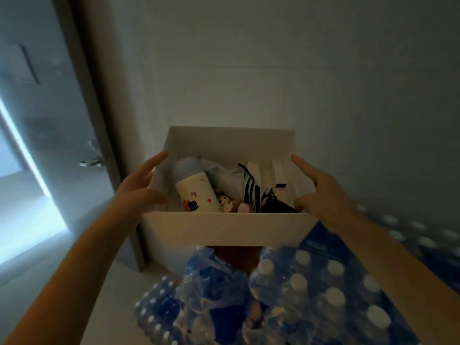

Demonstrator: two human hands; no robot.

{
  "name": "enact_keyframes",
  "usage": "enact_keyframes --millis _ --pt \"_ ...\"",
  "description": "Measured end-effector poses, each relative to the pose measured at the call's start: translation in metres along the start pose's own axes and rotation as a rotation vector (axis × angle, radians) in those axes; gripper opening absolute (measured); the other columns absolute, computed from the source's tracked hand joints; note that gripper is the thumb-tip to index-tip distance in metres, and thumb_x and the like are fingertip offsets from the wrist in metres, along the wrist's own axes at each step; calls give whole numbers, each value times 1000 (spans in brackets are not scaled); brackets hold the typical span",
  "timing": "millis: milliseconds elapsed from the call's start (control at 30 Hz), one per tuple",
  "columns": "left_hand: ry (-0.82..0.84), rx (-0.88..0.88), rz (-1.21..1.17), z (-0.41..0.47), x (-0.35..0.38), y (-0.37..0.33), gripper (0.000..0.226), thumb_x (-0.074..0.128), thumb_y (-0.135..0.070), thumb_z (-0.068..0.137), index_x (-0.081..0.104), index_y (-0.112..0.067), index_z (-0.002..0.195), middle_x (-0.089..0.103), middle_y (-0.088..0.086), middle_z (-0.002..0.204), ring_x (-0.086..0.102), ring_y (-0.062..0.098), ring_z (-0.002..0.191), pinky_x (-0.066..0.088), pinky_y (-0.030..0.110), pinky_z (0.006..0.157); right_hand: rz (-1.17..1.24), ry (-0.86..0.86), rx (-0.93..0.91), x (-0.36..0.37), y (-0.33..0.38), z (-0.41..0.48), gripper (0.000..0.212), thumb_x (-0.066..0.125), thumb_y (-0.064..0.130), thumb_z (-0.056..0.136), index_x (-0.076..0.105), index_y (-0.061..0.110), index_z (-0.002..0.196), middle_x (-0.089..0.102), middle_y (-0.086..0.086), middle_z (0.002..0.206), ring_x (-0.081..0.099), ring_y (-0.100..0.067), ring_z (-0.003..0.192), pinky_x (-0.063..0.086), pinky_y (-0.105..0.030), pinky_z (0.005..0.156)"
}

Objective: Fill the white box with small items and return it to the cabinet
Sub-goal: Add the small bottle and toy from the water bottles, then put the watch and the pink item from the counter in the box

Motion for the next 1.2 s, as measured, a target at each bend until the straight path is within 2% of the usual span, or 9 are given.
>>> enact_keyframes --millis 167,333,433,633,733,867,1000,1100,1200 --pt "-156 -65 23 -17 -88 20 86 52 22 77 52 -46 130 70 -19 100 70 11 85 59 30 62 71 136 -76 101 15 36 99 60 -24 70 32 32 146 32 11 145 29 4 122 37 5 67" --pt "-264 -116 29 -31 -184 62 88 57 18 77 51 -53 128 65 1 121 67 28 98 58 32 61 122 199 -82 215 22 60 100 57 -24 70 31 36 145 28 19 136 32 17 111 42 1 78" --pt "-331 -139 42 -48 -242 90 89 61 16 74 49 -53 129 61 3 125 64 29 103 58 31 62 119 288 -95 286 30 73 100 56 -23 69 31 37 145 31 17 138 44 0 116 46 -4 74" --pt "-583 -200 175 -106 -334 129 92 59 18 74 46 -51 133 51 -46 115 48 -26 101 50 9 67 148 549 -128 424 62 100 100 62 -20 68 34 38 145 49 -2 142 58 -24 112 51 -16 70" --pt "-745 -241 219 -142 -367 141 94 58 20 74 46 -54 131 48 -50 117 44 -29 102 46 4 70 174 692 -145 490 79 105 101 65 -19 69 35 43 143 50 -5 141 68 -25 88 58 -30 65" --pt "-949 -329 317 -190 -398 153 96 62 14 73 42 -60 131 38 -53 123 31 -4 129 35 31 96 218 879 -211 574 101 105 102 63 -20 69 38 54 134 49 -4 141 67 -27 77 59 -43 63" --pt "-1155 -377 366 -229 -417 157 97 62 16 72 41 -54 134 39 -32 141 33 0 134 39 35 100 198 1049 -308 658 125 105 104 65 -19 68 37 61 129 49 4 138 67 -13 75 60 -35 60" --pt "-1328 -421 409 -250 -423 149 96 62 17 71 42 -52 134 40 -48 126 37 -19 120 38 20 91 188 1201 -392 721 150 103 103 64 -19 68 38 60 129 62 21 111 66 -10 61 53 -21 48" --pt "-1532 -469 441 -271 -420 139 91 66 13 74 40 -51 133 38 -42 127 37 -8 122 36 26 96 180 1378 -480 779 183 91 100 68 -15 66 39 57 130 64 39 83 68 -4 65 50 -15 49"
Point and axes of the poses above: each hand's wrist, its own z-axis towards the middle knuckle, its own x-axis out of the palm, y = z × x, the point moved 4 cm from there along z, towards the middle knuckle
